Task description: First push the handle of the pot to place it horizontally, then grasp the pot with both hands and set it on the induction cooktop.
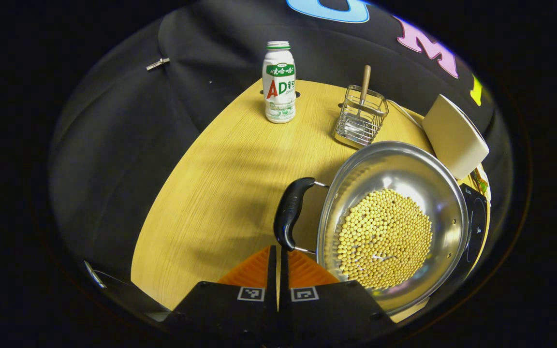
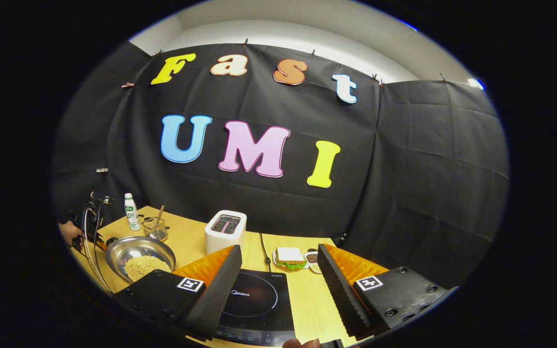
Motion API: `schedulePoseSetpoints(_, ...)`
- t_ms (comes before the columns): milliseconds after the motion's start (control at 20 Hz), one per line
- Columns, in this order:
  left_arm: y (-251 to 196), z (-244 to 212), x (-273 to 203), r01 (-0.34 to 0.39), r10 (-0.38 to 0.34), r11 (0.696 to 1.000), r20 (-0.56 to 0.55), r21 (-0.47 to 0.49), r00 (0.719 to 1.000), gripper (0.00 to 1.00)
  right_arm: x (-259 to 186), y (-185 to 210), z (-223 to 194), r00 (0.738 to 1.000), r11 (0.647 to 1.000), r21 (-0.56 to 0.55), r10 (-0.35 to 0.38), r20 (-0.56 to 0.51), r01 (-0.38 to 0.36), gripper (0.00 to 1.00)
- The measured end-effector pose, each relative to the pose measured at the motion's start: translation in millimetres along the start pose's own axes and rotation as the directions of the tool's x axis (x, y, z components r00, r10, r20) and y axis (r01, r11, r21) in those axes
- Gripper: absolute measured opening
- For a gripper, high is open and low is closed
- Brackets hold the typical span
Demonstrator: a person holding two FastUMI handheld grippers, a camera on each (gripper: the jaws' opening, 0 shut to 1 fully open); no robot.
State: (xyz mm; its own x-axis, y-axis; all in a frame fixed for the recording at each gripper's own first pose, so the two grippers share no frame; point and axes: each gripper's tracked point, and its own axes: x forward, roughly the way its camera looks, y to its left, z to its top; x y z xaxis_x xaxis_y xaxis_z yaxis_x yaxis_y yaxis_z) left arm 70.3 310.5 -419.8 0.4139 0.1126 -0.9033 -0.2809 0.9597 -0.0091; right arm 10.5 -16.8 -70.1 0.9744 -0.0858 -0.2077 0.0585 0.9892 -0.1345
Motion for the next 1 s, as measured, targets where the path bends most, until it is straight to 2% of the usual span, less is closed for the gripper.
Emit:
schedulePoseSetpoints(250, 13, -10, -11, -0.031, 0.029, 0.999, 0.053, 0.036, 0.998, 0.05, 7, 14, -11, 0.999, 0.999, 0.019, 0.032, -0.03, -0.032, 0.98)
schedulePoseSetpoints(350, 19, -2, -22, -0.048, 0.042, 0.998, 0.115, 0.052, 0.992, 0.05, 12, 23, -17, 0.998, 0.998, 0.016, 0.053, -0.042, -0.052, 0.98)
schedulePoseSetpoints(500, 28, 24, -46, -0.075, 0.057, 0.995, 0.247, 0.065, 0.967, 0.06, 22, 46, -22, 0.994, 0.995, 0.026, 0.1, -0.054, -0.099, 0.98)
schedulePoseSetpoints(650, 14, 49, -74, -0.008, -0.026, 0.996, 0.372, 0.089, 0.928, 0.62, 38, 79, -32, 0.985, 0.988, 0.039, 0.153, -0.076, -0.151, 0.98)
schedulePoseSetpoints(750, 2, 59, -82, 0.057, -0.1, 0.992, 0.41, 0.117, 0.906, 0.99, 48, 104, -43, 0.976, 0.98, 0.057, 0.197, -0.098, -0.192, 0.98)
schedulePoseSetpoints(850, -2, 61, -79, 0.079, -0.129, 0.987, 0.391, 0.141, 0.911, 0.95, 58, 132, -59, 0.959, 0.968, 0.076, 0.246, -0.138, -0.238, 0.98)
schedulePoseSetpoints(1000, -13, 55, -56, 0.124, -0.167, 0.981, 0.325, 0.15, 0.931, 0.95, 70, 171, -81, 0.932, 0.95, 0.103, 0.309, -0.19, -0.294, 0.98)
